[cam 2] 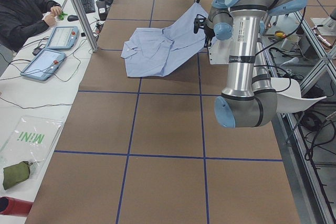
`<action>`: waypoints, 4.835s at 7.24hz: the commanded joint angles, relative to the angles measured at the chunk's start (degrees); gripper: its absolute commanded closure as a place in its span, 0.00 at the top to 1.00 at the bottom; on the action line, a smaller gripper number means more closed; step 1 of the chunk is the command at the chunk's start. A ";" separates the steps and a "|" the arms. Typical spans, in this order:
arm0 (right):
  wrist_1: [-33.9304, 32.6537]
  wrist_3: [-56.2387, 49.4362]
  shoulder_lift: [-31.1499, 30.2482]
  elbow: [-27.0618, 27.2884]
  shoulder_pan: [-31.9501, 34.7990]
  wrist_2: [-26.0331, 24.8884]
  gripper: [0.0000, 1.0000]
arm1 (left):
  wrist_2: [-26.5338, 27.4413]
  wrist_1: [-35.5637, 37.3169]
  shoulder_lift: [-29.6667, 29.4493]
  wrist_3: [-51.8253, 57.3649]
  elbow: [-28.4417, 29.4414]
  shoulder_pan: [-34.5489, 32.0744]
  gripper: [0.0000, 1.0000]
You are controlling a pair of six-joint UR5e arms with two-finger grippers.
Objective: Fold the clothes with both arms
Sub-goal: 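Lift the hem with both grippers and fold it up toward the collar, then lay the folded hem down near the collar and open both grippers, then lower the left gripper to the folded shirt's side edge while the right arm rises away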
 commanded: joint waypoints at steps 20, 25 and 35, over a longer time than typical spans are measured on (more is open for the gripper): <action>29.11 -35.20 26.33 -62.99 37.98 16.28 0.00 | -1.11 -24.99 -24.04 31.47 55.09 -28.34 0.00; 36.85 -39.21 28.46 -71.27 42.01 26.61 0.99 | -3.65 -25.17 -25.02 38.39 57.74 -30.52 0.99; 37.11 -43.37 23.45 -63.09 45.28 32.82 0.99 | -7.71 -46.79 -2.01 22.19 43.53 -18.61 0.93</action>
